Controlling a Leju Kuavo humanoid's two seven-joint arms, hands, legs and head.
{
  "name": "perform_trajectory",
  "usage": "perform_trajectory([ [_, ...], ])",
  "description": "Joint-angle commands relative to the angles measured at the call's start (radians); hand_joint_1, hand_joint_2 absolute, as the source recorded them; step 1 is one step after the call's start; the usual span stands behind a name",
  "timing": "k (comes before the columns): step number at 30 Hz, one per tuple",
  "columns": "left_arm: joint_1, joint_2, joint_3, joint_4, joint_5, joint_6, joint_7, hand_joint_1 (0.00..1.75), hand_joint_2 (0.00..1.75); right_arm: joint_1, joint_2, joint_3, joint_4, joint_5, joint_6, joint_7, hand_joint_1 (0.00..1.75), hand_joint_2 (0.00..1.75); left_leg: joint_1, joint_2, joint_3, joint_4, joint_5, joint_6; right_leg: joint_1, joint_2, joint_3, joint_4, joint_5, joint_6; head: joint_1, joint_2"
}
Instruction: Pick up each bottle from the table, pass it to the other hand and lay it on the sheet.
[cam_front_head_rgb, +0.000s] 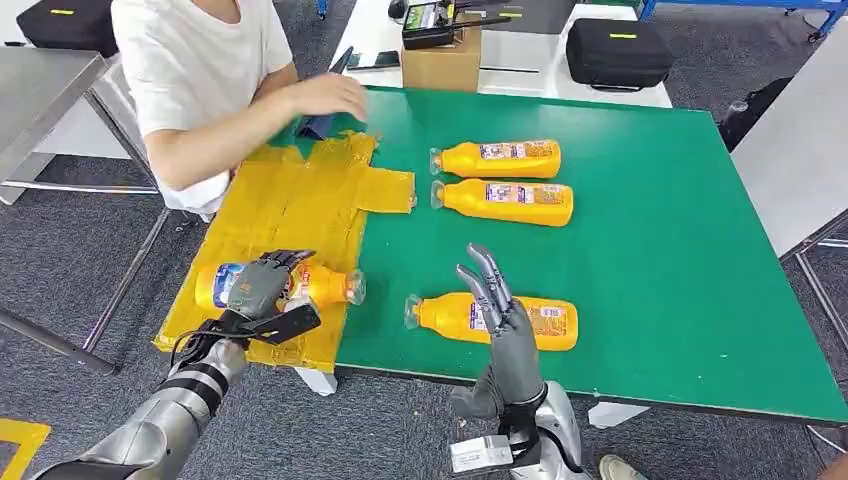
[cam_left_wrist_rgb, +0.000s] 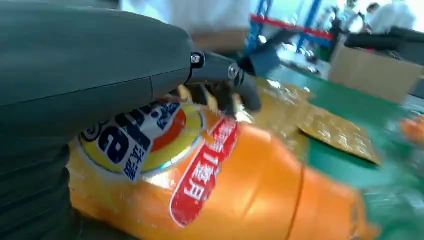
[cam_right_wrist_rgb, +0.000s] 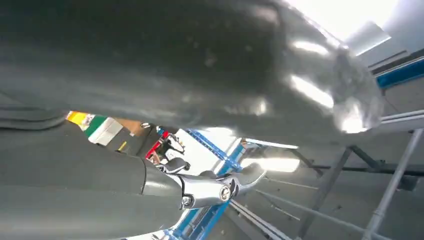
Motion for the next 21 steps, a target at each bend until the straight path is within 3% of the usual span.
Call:
perform_trajectory([
  [1, -0.017, -0.065, -0.078, -0.025, 0.128, -0.314, 0.017, 0.00, 1.75, -0.064, 0.014, 0.006, 0.090, -0.005, 0.034, -0.002, 0.00, 0.00, 0.000, 0.000, 0.004, 0.000, -0.001, 0.000, 0.000, -0.001, 0.004, -0.001, -0.001, -0.001, 0.000, 0.000],
  [2, -0.021, -0.067, -0.082, -0.032, 0.155, -0.355, 0.022, 0.00, 0.00, -0.066, 0.019, 0.001, 0.097, 0.001, 0.038, -0.002, 0.00, 0.00, 0.000, -0.002, 0.003, 0.000, 0.000, 0.000, 0.000, -0.002, 0.004, -0.001, 0.000, -0.001, 0.000, 0.000],
  [3, -0.023, -0.068, -0.080, -0.044, 0.205, -0.432, 0.008, 0.00, 0.00, -0.068, 0.021, -0.003, 0.104, -0.004, 0.050, -0.002, 0.00, 0.00, -0.001, -0.002, 0.006, 0.000, -0.001, 0.000, 0.000, -0.003, 0.007, -0.001, -0.001, -0.001, 0.000, 0.000],
  [10, 0.046, -0.091, -0.033, -0.303, 0.477, -0.536, 0.002, 0.00, 0.00, -0.061, 0.015, -0.031, 0.126, 0.009, 0.022, -0.002, 0.00, 0.00, 0.000, -0.003, 0.004, 0.000, 0.000, 0.001, 0.000, -0.002, 0.006, -0.001, 0.000, -0.001, 0.001, 0.000],
  [11, 0.063, -0.100, -0.014, -0.363, 0.527, -0.543, 0.009, 0.00, 1.75, -0.060, 0.013, -0.036, 0.124, 0.011, 0.023, -0.002, 0.00, 0.00, 0.000, -0.003, 0.003, 0.000, 0.000, 0.001, 0.000, -0.002, 0.004, -0.001, 0.000, -0.001, 0.001, 0.000],
  [19, 0.083, -0.111, 0.007, -0.423, 0.583, -0.571, 0.039, 0.00, 1.75, -0.057, 0.012, -0.043, 0.124, 0.021, 0.020, -0.002, 0.00, 0.00, 0.000, -0.001, 0.002, 0.000, 0.000, 0.001, 0.000, -0.001, 0.002, -0.001, 0.000, 0.000, 0.000, 0.000],
  [21, 0.089, -0.118, 0.040, -0.453, 0.712, -0.663, 0.046, 0.00, 1.75, -0.052, 0.016, -0.060, 0.125, 0.034, 0.011, -0.002, 0.00, 0.00, 0.000, -0.001, 0.001, 0.000, 0.000, 0.001, 0.000, -0.002, 0.001, -0.001, 0.000, 0.000, 0.000, 0.000],
])
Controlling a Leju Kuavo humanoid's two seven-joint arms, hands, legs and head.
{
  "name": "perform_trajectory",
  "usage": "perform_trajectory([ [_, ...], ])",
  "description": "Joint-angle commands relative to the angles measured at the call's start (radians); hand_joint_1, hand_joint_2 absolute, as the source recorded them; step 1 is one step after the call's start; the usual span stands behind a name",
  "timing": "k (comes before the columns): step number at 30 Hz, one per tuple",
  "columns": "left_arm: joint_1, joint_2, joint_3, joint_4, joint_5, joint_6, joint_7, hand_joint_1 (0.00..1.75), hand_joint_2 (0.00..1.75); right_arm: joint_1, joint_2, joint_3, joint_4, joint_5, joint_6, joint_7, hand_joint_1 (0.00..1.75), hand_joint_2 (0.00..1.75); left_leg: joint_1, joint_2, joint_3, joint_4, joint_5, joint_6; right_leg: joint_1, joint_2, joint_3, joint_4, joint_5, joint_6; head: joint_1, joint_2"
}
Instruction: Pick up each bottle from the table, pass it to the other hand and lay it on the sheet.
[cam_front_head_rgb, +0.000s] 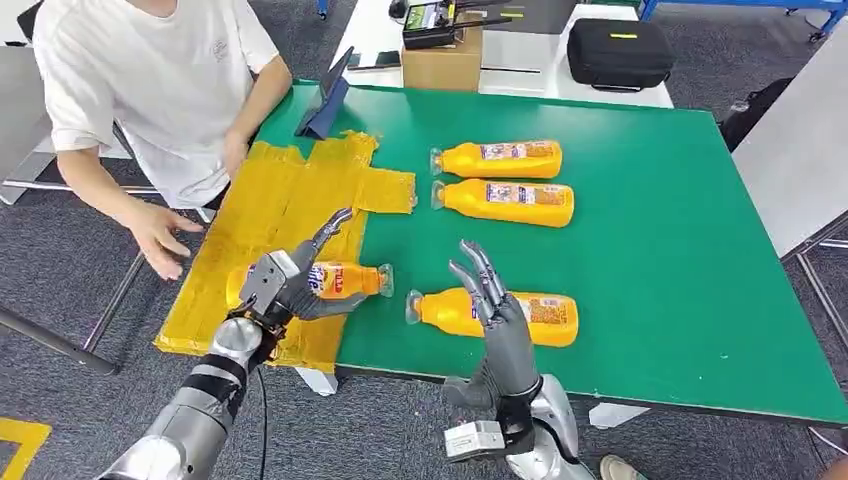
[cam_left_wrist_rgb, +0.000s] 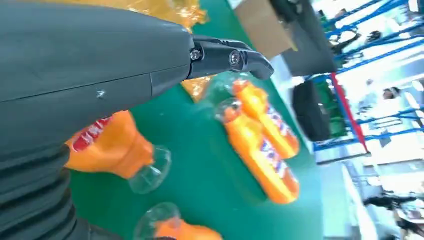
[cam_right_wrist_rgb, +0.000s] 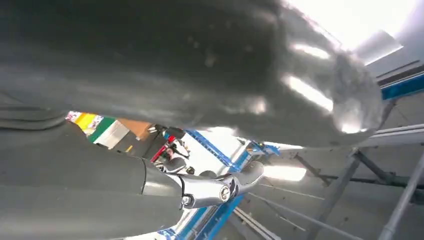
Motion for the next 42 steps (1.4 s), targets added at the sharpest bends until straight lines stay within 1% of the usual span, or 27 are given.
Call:
perform_trajectory([
  [1, 0.025, -0.008, 0.050, -0.128, 0.149, -0.112, 0.009, 0.00, 1.75, -0.027, -0.008, -0.037, 0.063, 0.020, -0.010, -0.001, 0.00, 0.00, 0.001, 0.002, 0.003, 0.000, -0.001, -0.001, 0.001, 0.001, 0.003, -0.001, -0.001, -0.001, 0.000, 0.000],
  [2, 0.039, 0.002, 0.047, -0.160, 0.160, -0.123, 0.008, 0.00, 1.75, -0.025, -0.010, -0.048, 0.060, 0.016, -0.008, -0.001, 0.00, 0.00, 0.000, 0.002, 0.002, 0.000, -0.001, -0.001, 0.000, 0.001, 0.002, 0.000, 0.000, -0.001, 0.000, 0.000],
  [3, 0.055, 0.002, 0.058, -0.194, 0.190, -0.129, 0.014, 0.00, 1.75, -0.023, -0.011, -0.058, 0.056, 0.016, -0.003, -0.001, 0.00, 0.00, 0.001, 0.003, 0.004, 0.000, -0.002, -0.001, 0.001, 0.002, 0.004, -0.001, -0.001, -0.002, 0.000, 0.000],
  [5, 0.096, 0.003, 0.082, -0.270, 0.262, -0.152, 0.023, 0.00, 1.75, -0.017, -0.004, -0.071, 0.054, 0.026, 0.001, -0.001, 0.00, 0.00, 0.000, 0.003, 0.002, 0.000, -0.001, -0.001, 0.000, 0.002, 0.001, -0.001, 0.000, -0.001, 0.000, 0.000],
  [6, 0.148, -0.005, 0.125, -0.371, 0.357, -0.172, 0.031, 0.00, 1.75, -0.017, 0.004, -0.076, 0.061, 0.081, -0.031, 0.019, 0.00, 0.00, 0.000, 0.003, 0.001, -0.001, -0.001, 0.000, 0.000, 0.002, 0.001, -0.001, 0.000, -0.001, 0.000, 0.000],
  [7, 0.183, -0.024, 0.162, -0.448, 0.411, -0.156, 0.043, 0.00, 1.75, -0.018, 0.008, -0.084, 0.070, 0.115, -0.054, 0.057, 0.00, 0.00, 0.000, 0.004, 0.003, 0.000, -0.002, -0.001, 0.000, 0.003, 0.002, 0.000, -0.001, -0.002, 0.000, 0.000],
  [9, 0.238, -0.090, 0.241, -0.575, 0.556, -0.094, 0.129, 0.00, 1.75, -0.030, -0.005, -0.110, 0.111, 0.229, -0.093, 0.182, 0.00, 0.00, 0.001, 0.008, 0.004, 0.000, -0.003, -0.001, 0.001, 0.006, 0.003, -0.001, -0.001, -0.002, 0.000, 0.000],
  [10, 0.259, -0.109, 0.252, -0.634, 0.597, -0.027, 0.155, 0.00, 1.75, -0.044, -0.024, -0.132, 0.144, 0.268, -0.097, 0.235, 0.00, 1.75, 0.001, 0.006, 0.003, 0.000, -0.003, -0.001, 0.001, 0.005, 0.002, -0.001, -0.001, -0.002, 0.000, 0.000],
  [12, 0.276, -0.131, 0.263, -0.669, 0.643, 0.060, 0.167, 0.00, 1.75, -0.072, -0.052, -0.171, 0.198, 0.288, -0.082, 0.266, 0.00, 1.75, 0.001, 0.007, 0.003, 0.001, -0.004, -0.001, 0.001, 0.004, 0.003, -0.001, -0.001, -0.001, 0.000, 0.000],
  [14, 0.296, -0.140, 0.257, -0.688, 0.653, 0.123, 0.125, 0.00, 1.75, -0.112, -0.082, -0.214, 0.260, 0.333, -0.042, 0.314, 0.00, 1.75, 0.001, 0.005, 0.002, 0.000, -0.002, -0.001, 0.001, 0.003, 0.002, -0.002, 0.000, -0.001, 0.000, 0.000],
  [15, 0.313, -0.144, 0.252, -0.703, 0.655, 0.138, 0.100, 0.00, 1.75, -0.136, -0.094, -0.236, 0.295, 0.351, -0.017, 0.335, 0.00, 1.75, 0.000, 0.004, 0.001, 0.000, -0.001, -0.001, 0.000, 0.003, 0.001, -0.002, 0.000, 0.000, 0.000, 0.000],
  [17, 0.326, -0.148, 0.250, -0.713, 0.666, 0.137, 0.096, 0.00, 1.75, -0.156, -0.108, -0.238, 0.319, 0.385, -0.012, 0.346, 0.00, 1.75, 0.000, 0.003, 0.001, 0.000, -0.002, 0.000, 0.000, 0.003, 0.001, -0.001, 0.000, 0.000, 0.000, 0.000],
  [18, 0.334, -0.154, 0.245, -0.721, 0.658, 0.145, 0.081, 0.00, 1.75, -0.173, -0.118, -0.251, 0.345, 0.393, 0.009, 0.364, 0.00, 1.75, 0.000, 0.003, 0.001, 0.000, -0.002, 0.000, 0.000, 0.003, 0.001, -0.001, 0.000, 0.000, 0.000, 0.000],
  [19, 0.342, -0.163, 0.234, -0.727, 0.645, 0.156, 0.069, 0.00, 1.75, -0.190, -0.136, -0.264, 0.361, 0.390, 0.019, 0.360, 0.00, 1.75, 0.000, 0.005, 0.003, 0.000, -0.003, 0.000, 0.001, 0.005, 0.004, -0.002, 0.000, -0.001, 0.000, 0.000],
  [21, 0.346, -0.167, 0.216, -0.732, 0.633, 0.178, 0.058, 0.00, 1.75, -0.204, -0.146, -0.270, 0.387, 0.400, 0.031, 0.357, 0.00, 1.75, 0.000, 0.003, 0.001, 0.000, -0.002, 0.000, 0.000, 0.002, 0.002, -0.002, 0.000, 0.000, 0.000, 0.000],
  [23, 0.350, -0.176, 0.172, -0.743, 0.589, 0.210, 0.025, 0.00, 1.75, -0.236, -0.186, -0.277, 0.432, 0.415, 0.069, 0.370, 0.00, 1.75, -0.001, 0.001, 0.000, 0.000, -0.001, 0.000, -0.001, 0.001, 0.001, -0.001, 0.000, 0.000, 0.000, 0.000],
  [26, 0.355, -0.166, 0.095, -0.771, 0.579, 0.242, 0.012, 0.00, 1.75, -0.311, -0.225, -0.273, 0.533, 0.439, 0.121, 0.363, 0.00, 1.75, -0.001, 0.001, 0.001, 0.001, -0.002, 0.000, -0.001, 0.000, 0.002, -0.001, -0.001, -0.001, 0.000, 0.000],
  [30, 0.358, -0.138, 0.041, -0.796, 0.594, 0.241, 0.016, 0.00, 1.75, -0.415, -0.191, -0.259, 0.678, 0.431, 0.186, 0.347, 0.00, 1.75, -0.001, 0.002, 0.000, 0.001, -0.001, 0.000, -0.001, 0.002, 0.000, 0.000, 0.000, 0.000, 0.000, 0.000],
  [31, 0.357, -0.135, 0.038, -0.798, 0.592, 0.241, 0.015, 0.00, 1.75, -0.421, -0.184, -0.254, 0.685, 0.430, 0.192, 0.349, 0.00, 1.75, -0.001, 0.004, 0.002, 0.001, -0.003, -0.001, -0.001, 0.004, 0.002, -0.001, 0.000, -0.001, 0.000, 0.000],
  [33, 0.355, -0.130, 0.032, -0.799, 0.590, 0.243, 0.013, 0.00, 1.75, -0.427, -0.184, -0.225, 0.691, 0.436, 0.202, 0.336, 0.00, 1.75, -0.001, 0.004, 0.001, 0.000, -0.002, -0.001, -0.001, 0.004, 0.001, -0.001, 0.000, -0.001, 0.000, 0.000],
  [34, 0.353, -0.126, 0.030, -0.799, 0.591, 0.243, 0.012, 0.00, 1.75, -0.414, -0.179, -0.222, 0.677, 0.405, 0.223, 0.314, 0.00, 1.75, -0.001, 0.005, 0.003, 0.000, -0.002, -0.001, 0.000, 0.004, 0.002, -0.001, 0.000, -0.001, 0.000, 0.000],
  [36, 0.351, -0.124, 0.031, -0.798, 0.591, 0.242, 0.012, 0.00, 1.75, -0.391, -0.183, -0.210, 0.641, 0.384, 0.235, 0.309, 0.00, 1.75, 0.000, 0.002, 0.001, 0.000, -0.001, -0.001, 0.000, 0.002, 0.002, -0.001, 0.000, -0.001, 0.000, 0.000],
  [37, 0.349, -0.124, 0.030, -0.797, 0.591, 0.242, 0.012, 0.00, 1.75, -0.378, -0.187, -0.202, 0.620, 0.372, 0.240, 0.304, 0.00, 1.75, 0.000, 0.003, 0.004, 0.000, -0.002, -0.002, 0.000, 0.002, 0.004, -0.001, -0.001, -0.002, 0.000, 0.000],
  [38, 0.348, -0.124, 0.031, -0.797, 0.592, 0.243, 0.011, 0.00, 1.75, -0.370, -0.188, -0.199, 0.610, 0.368, 0.239, 0.303, 0.00, 1.75, 0.000, 0.002, 0.002, 0.000, -0.002, -0.001, 0.001, 0.002, 0.002, -0.001, -0.001, -0.001, 0.000, 0.000],
  [40, 0.348, -0.124, 0.031, -0.797, 0.592, 0.243, 0.011, 0.00, 1.75, -0.370, -0.188, -0.199, 0.610, 0.368, 0.239, 0.303, 0.00, 1.75, 0.000, 0.001, 0.000, 0.000, -0.001, -0.001, 0.000, 0.001, 0.001, -0.001, 0.000, 0.000, 0.000, 0.000],
  [41, 0.348, -0.124, 0.031, -0.797, 0.592, 0.243, 0.011, 0.00, 1.75, -0.370, -0.188, -0.199, 0.610, 0.368, 0.239, 0.303, 0.00, 1.75, 0.000, 0.002, 0.003, 0.000, -0.002, -0.001, 0.001, 0.002, 0.003, -0.001, -0.001, -0.001, 0.000, 0.000],
  [42, 0.348, -0.124, 0.031, -0.797, 0.592, 0.243, 0.011, 0.00, 1.75, -0.370, -0.188, -0.199, 0.610, 0.368, 0.239, 0.303, 0.00, 1.75, 0.000, 0.002, 0.002, 0.000, -0.002, -0.001, 0.000, 0.002, 0.003, -0.001, -0.001, -0.001, 0.000, 0.000],
])
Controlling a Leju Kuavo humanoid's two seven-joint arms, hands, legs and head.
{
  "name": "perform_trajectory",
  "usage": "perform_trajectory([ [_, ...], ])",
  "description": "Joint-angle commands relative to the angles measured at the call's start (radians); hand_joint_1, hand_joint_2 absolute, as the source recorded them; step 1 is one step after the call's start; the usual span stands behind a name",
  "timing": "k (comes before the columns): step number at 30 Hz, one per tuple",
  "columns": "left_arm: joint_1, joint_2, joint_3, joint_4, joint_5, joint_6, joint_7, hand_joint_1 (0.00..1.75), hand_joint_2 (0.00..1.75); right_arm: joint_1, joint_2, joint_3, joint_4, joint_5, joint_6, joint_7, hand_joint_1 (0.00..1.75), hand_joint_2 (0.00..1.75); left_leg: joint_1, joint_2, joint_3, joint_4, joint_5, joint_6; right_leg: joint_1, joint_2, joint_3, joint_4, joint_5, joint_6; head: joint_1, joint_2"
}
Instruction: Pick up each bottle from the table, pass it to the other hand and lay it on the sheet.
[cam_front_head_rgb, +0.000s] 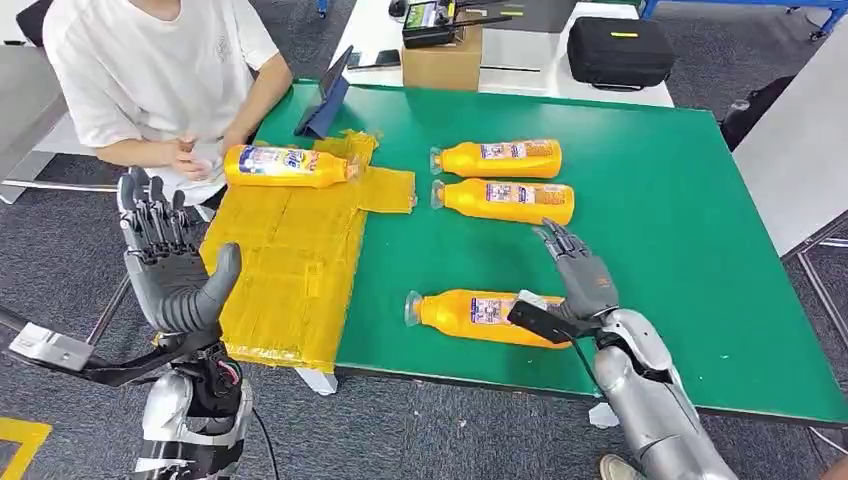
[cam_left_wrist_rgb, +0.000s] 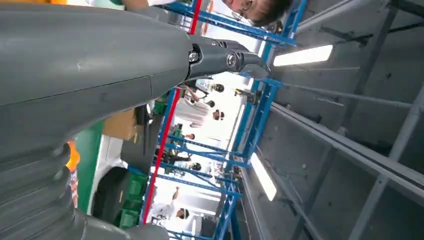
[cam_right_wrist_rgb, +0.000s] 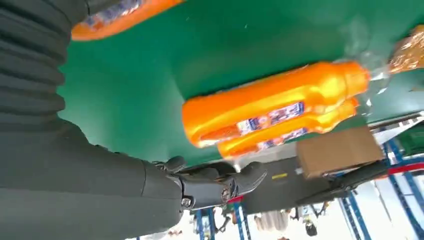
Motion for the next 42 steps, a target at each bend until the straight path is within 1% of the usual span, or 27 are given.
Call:
perform_trajectory([
  [1, -0.017, 0.032, -0.024, 0.014, 0.002, 0.004, 0.001, 0.00, 1.75, -0.035, 0.000, 0.054, 0.070, -0.012, 0.013, -0.008, 0.00, 1.75, 0.000, 0.002, 0.002, 0.000, -0.001, -0.001, 0.000, 0.001, 0.002, -0.001, 0.000, -0.001, 0.000, 0.000],
  [8, -0.017, 0.032, -0.024, 0.014, 0.002, 0.004, 0.001, 0.00, 1.75, -0.035, 0.000, 0.054, 0.070, -0.012, 0.013, -0.008, 0.00, 1.75, 0.000, 0.002, 0.002, -0.001, -0.001, -0.001, 0.000, 0.001, 0.002, -0.001, 0.000, -0.001, 0.000, 0.000],
  [9, -0.017, 0.032, -0.024, 0.014, 0.002, 0.004, 0.001, 0.00, 1.75, -0.035, 0.000, 0.054, 0.070, -0.012, 0.013, -0.008, 0.00, 1.75, 0.000, 0.002, 0.004, 0.000, -0.001, -0.001, 0.000, 0.001, 0.003, -0.001, -0.001, -0.002, 0.000, 0.000],
  [12, -0.020, 0.030, -0.026, 0.014, -0.001, 0.008, -0.008, 0.00, 1.75, -0.001, 0.001, 0.059, 0.003, -0.070, 0.024, -0.049, 0.00, 1.75, 0.000, 0.002, 0.004, -0.001, -0.002, -0.001, 0.000, 0.001, 0.004, -0.001, -0.001, -0.002, 0.000, 0.000],
  [13, -0.024, 0.030, -0.029, 0.015, -0.001, 0.007, -0.008, 0.00, 1.75, 0.015, 0.007, 0.058, -0.031, -0.092, 0.023, -0.064, 0.00, 1.75, 0.000, 0.003, 0.006, -0.001, -0.003, -0.002, 0.001, 0.001, 0.005, 0.000, -0.002, -0.003, 0.000, 0.000],
  [14, -0.028, 0.028, -0.031, 0.017, -0.005, 0.010, -0.012, 0.00, 1.75, 0.029, 0.009, 0.062, -0.066, -0.103, 0.020, -0.073, 0.00, 1.75, 0.000, 0.001, 0.003, -0.001, -0.001, -0.001, 0.001, 0.000, 0.003, -0.001, -0.001, -0.002, 0.000, 0.000],
  [15, -0.034, 0.028, -0.037, 0.020, -0.005, 0.010, -0.013, 0.00, 1.75, 0.042, 0.011, 0.070, -0.112, -0.127, 0.028, -0.095, 0.00, 1.75, 0.000, 0.002, 0.006, -0.001, -0.003, -0.001, 0.001, 0.001, 0.005, -0.001, -0.002, -0.003, 0.000, 0.000],
  [17, -0.043, 0.031, -0.047, 0.025, -0.006, 0.011, -0.012, 0.00, 1.75, 0.052, 0.015, 0.076, -0.163, -0.179, 0.076, -0.100, 0.00, 1.75, 0.000, 0.000, 0.001, 0.000, -0.001, -0.001, 0.000, 0.000, 0.001, 0.000, -0.001, -0.001, 0.000, 0.000],
  [18, -0.045, 0.031, -0.050, 0.025, -0.006, 0.011, -0.012, 0.00, 1.75, 0.051, 0.010, 0.089, -0.184, -0.196, 0.107, -0.096, 0.00, 1.75, 0.000, 0.002, 0.003, 0.000, -0.002, -0.001, 0.000, 0.000, 0.003, 0.000, -0.002, -0.002, 0.000, 0.000],
  [19, -0.050, 0.031, -0.053, 0.026, -0.006, 0.010, -0.013, 0.00, 1.75, 0.046, -0.001, 0.112, -0.196, -0.219, 0.153, -0.103, 0.00, 1.75, 0.000, 0.002, 0.002, 0.000, -0.002, -0.001, 0.000, 0.001, 0.002, 0.001, -0.001, -0.002, 0.000, 0.000],
  [20, -0.054, 0.031, -0.055, 0.029, -0.006, 0.011, -0.013, 0.00, 1.75, 0.042, -0.011, 0.129, -0.197, -0.245, 0.197, -0.114, 0.00, 1.75, 0.000, 0.004, 0.005, 0.001, -0.003, -0.001, 0.000, 0.002, 0.003, 0.001, -0.002, -0.002, 0.000, 0.000],
  [21, -0.059, 0.033, -0.058, 0.032, -0.006, 0.012, -0.013, 0.00, 1.75, 0.040, -0.020, 0.141, -0.196, -0.270, 0.228, -0.128, 0.00, 1.75, 0.000, 0.002, 0.001, 0.000, -0.001, -0.001, 0.000, 0.001, 0.000, 0.000, 0.000, -0.001, 0.000, 0.000],
  [23, -0.067, 0.034, -0.064, 0.039, -0.005, 0.014, -0.013, 0.00, 1.75, 0.038, -0.035, 0.166, -0.187, -0.301, 0.271, -0.154, 0.00, 1.75, 0.000, 0.002, 0.004, 0.001, -0.002, -0.001, 0.000, 0.000, 0.003, 0.001, -0.002, -0.002, 0.000, 0.000],
  [24, -0.074, 0.035, -0.069, 0.046, -0.003, 0.014, -0.013, 0.00, 1.75, 0.033, -0.059, 0.198, -0.177, -0.328, 0.326, -0.185, 0.00, 1.75, 0.000, 0.001, 0.003, 0.000, -0.001, -0.001, 0.000, -0.001, 0.003, -0.001, -0.001, -0.002, 0.000, 0.000],
  [26, -0.081, 0.035, -0.075, 0.055, 0.002, 0.013, -0.013, 0.00, 1.75, 0.037, -0.098, 0.241, -0.185, -0.356, 0.358, -0.231, 0.00, 1.75, 0.000, -0.001, 0.003, 0.000, -0.001, -0.001, 0.000, -0.002, 0.003, -0.001, -0.001, -0.002, 0.000, 0.000],
  [28, -0.081, 0.037, -0.080, 0.054, 0.004, 0.013, -0.013, 0.00, 1.75, 0.034, -0.118, 0.266, -0.198, -0.364, 0.372, -0.239, 0.00, 1.75, 0.000, -0.001, 0.003, 0.000, -0.001, 0.000, 0.000, -0.003, 0.004, -0.001, -0.001, -0.001, 0.000, 0.000],
  [29, -0.080, 0.038, -0.080, 0.051, 0.005, 0.016, -0.013, 0.00, 1.75, 0.021, -0.133, 0.292, -0.208, -0.357, 0.375, -0.231, 0.00, 1.75, -0.001, -0.001, 0.002, -0.001, 0.000, 0.000, 0.000, -0.002, 0.002, -0.001, -0.001, -0.001, 0.000, 0.000],
  [31, -0.076, 0.037, -0.075, 0.047, 0.007, 0.024, -0.013, 0.00, 1.75, -0.039, -0.171, 0.354, -0.205, -0.330, 0.387, -0.170, 0.00, 1.75, -0.001, 0.002, 0.002, 0.000, -0.001, 0.000, -0.001, 0.000, 0.002, 0.000, -0.001, -0.001, 0.000, 0.000],
  [32, -0.073, 0.039, -0.073, 0.045, 0.006, 0.024, -0.013, 0.00, 1.75, -0.064, -0.181, 0.374, -0.201, -0.329, 0.397, -0.156, 0.00, 1.75, -0.002, 0.002, 0.001, 0.000, -0.001, 0.000, -0.002, 0.001, 0.000, 0.001, -0.001, -0.001, 0.000, 0.000],
  [33, -0.072, 0.040, -0.071, 0.044, 0.006, 0.024, -0.013, 0.00, 1.75, -0.083, -0.186, 0.382, -0.193, -0.355, 0.423, -0.150, 0.00, 1.75, -0.002, 0.004, 0.003, 0.001, -0.002, -0.001, -0.001, 0.002, 0.002, 0.002, -0.002, -0.002, 0.000, 0.000],
  [34, -0.075, 0.039, -0.070, 0.046, 0.006, 0.024, -0.013, 0.00, 1.75, -0.097, -0.192, 0.394, -0.189, -0.366, 0.443, -0.149, 0.00, 1.75, -0.002, 0.003, 0.001, 0.000, -0.001, 0.000, -0.002, 0.002, 0.000, 0.001, 0.000, -0.001, 0.000, 0.000],
  [37, -0.086, 0.040, -0.074, 0.058, 0.006, 0.032, -0.011, 0.00, 1.75, -0.184, -0.237, 0.494, -0.153, -0.384, 0.522, -0.110, 0.00, 1.75, -0.002, 0.002, 0.001, 0.000, 0.000, 0.000, -0.002, 0.001, 0.001, 0.000, 0.000, -0.001, 0.000, 0.000],
  [38, -0.087, 0.042, -0.075, 0.061, 0.007, 0.032, -0.011, 0.00, 1.75, -0.215, -0.251, 0.527, -0.146, -0.384, 0.532, -0.106, 0.00, 1.75, -0.001, 0.003, 0.004, 0.001, -0.002, -0.001, -0.001, 0.002, 0.003, 0.001, -0.001, -0.002, 0.000, 0.000],
  [39, -0.085, 0.043, -0.069, 0.062, 0.008, 0.040, -0.013, 0.00, 1.75, -0.269, -0.264, 0.585, -0.131, -0.370, 0.536, -0.087, 0.00, 1.75, -0.002, 0.004, 0.002, 0.001, -0.001, 0.000, -0.002, 0.002, 0.001, 0.001, 0.000, -0.001, 0.000, 0.000],
  [40, -0.085, 0.044, -0.069, 0.061, 0.008, 0.040, -0.013, 0.00, 1.75, -0.293, -0.269, 0.611, -0.126, -0.373, 0.531, -0.078, 0.00, 1.75, -0.002, 0.003, 0.001, 0.000, 0.000, 0.000, -0.002, 0.002, 0.000, 0.001, 0.000, -0.001, 0.000, 0.000],
  [41, -0.085, 0.044, -0.068, 0.060, 0.008, 0.040, -0.013, 0.00, 1.75, -0.300, -0.269, 0.613, -0.126, -0.378, 0.533, -0.076, 0.00, 1.75, -0.002, 0.005, 0.002, 0.001, -0.001, 0.000, -0.002, 0.004, 0.000, 0.002, -0.001, -0.002, 0.000, 0.000],
  [42, -0.085, 0.044, -0.068, 0.060, 0.008, 0.040, -0.013, 0.00, 1.75, -0.300, -0.269, 0.613, -0.126, -0.378, 0.533, -0.076, 0.00, 1.75, -0.002, 0.004, 0.001, 0.001, -0.001, 0.000, -0.002, 0.003, 0.000, 0.002, 0.000, -0.001, 0.000, 0.000],
])
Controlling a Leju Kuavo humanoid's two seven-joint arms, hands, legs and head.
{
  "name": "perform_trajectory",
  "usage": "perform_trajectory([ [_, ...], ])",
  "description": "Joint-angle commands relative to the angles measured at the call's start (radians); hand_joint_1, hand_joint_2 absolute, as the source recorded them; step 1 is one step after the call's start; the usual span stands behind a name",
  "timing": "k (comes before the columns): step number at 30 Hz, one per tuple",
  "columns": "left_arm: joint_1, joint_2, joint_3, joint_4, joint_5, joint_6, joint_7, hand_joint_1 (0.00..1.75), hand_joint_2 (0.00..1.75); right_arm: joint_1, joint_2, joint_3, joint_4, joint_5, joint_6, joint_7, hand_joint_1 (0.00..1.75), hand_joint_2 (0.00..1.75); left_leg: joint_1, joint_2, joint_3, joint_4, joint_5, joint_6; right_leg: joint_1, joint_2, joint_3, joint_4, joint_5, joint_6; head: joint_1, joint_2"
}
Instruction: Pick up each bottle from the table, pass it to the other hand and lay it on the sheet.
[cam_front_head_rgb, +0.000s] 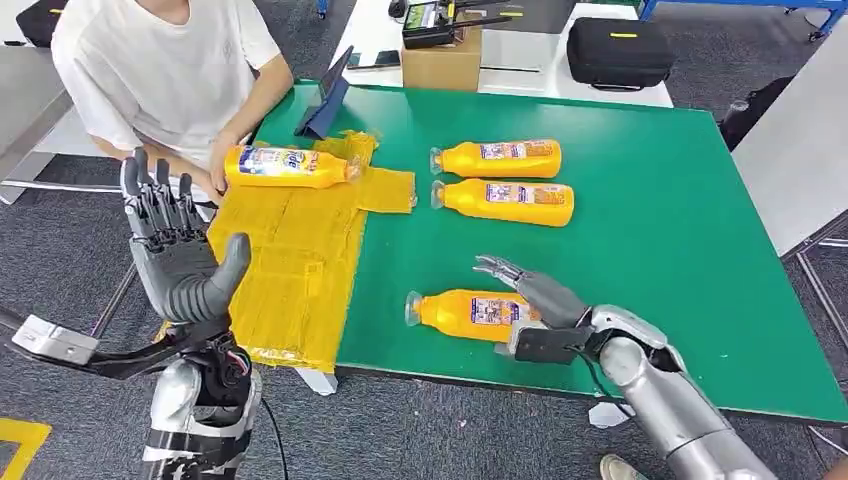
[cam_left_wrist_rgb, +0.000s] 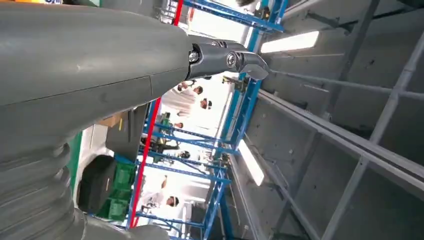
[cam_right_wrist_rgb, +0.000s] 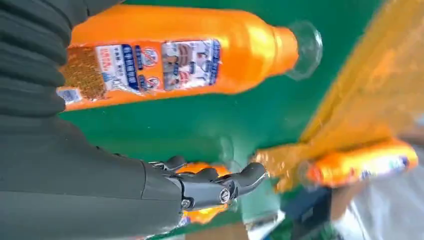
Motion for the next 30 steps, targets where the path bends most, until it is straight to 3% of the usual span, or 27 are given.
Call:
perform_trajectory([
  [1, -0.041, 0.037, -0.007, 0.063, 0.006, 0.014, 0.002, 0.00, 1.75, -0.240, -0.093, 0.287, 0.076, 0.004, 0.031, 0.050, 0.00, 1.75, -0.001, 0.003, 0.002, 0.000, -0.001, -0.001, 0.000, 0.002, 0.001, 0.001, 0.000, -0.001, 0.000, 0.000],
  [3, -0.028, 0.036, 0.010, 0.052, 0.008, 0.016, 0.000, 0.00, 1.75, -0.266, -0.084, 0.333, 0.083, 0.078, -0.058, 0.102, 0.00, 1.75, 0.000, 0.003, 0.003, 0.000, -0.001, -0.001, 0.000, 0.002, 0.002, 0.000, 0.000, -0.001, 0.000, 0.000],
  [5, -0.022, 0.032, 0.023, 0.049, 0.015, 0.011, 0.003, 0.00, 1.75, -0.243, -0.056, 0.312, 0.101, 0.049, -0.087, 0.114, 0.00, 1.75, 0.000, 0.004, 0.004, 0.000, -0.002, -0.001, 0.000, 0.003, 0.003, 0.000, -0.001, -0.002, 0.000, 0.000],
  [19, -0.035, 0.032, 0.014, 0.055, 0.015, 0.001, 0.008, 0.00, 1.75, -0.192, -0.025, 0.305, 0.143, 0.002, -0.094, 0.118, 0.00, 1.75, 0.000, 0.002, 0.004, -0.001, -0.001, -0.001, 0.001, 0.001, 0.003, 0.000, -0.001, -0.002, 0.000, 0.000],
  [25, -0.034, 0.031, 0.014, 0.062, 0.021, -0.001, 0.023, 0.00, 1.75, -0.105, 0.007, 0.301, 0.154, -0.011, -0.122, 0.109, 0.00, 1.75, 0.001, 0.001, 0.007, -0.002, -0.002, -0.001, 0.002, 0.000, 0.007, -0.002, -0.001, -0.002, 0.000, 0.000],
  [30, -0.031, 0.030, 0.023, 0.060, 0.021, 0.000, 0.023, 0.00, 1.75, -0.152, 0.013, 0.346, 0.176, 0.054, -0.149, 0.137, 0.00, 1.75, 0.000, 0.002, 0.003, -0.001, -0.001, -0.001, 0.000, 0.002, 0.002, 0.000, -0.001, -0.001, 0.000, 0.000],
])
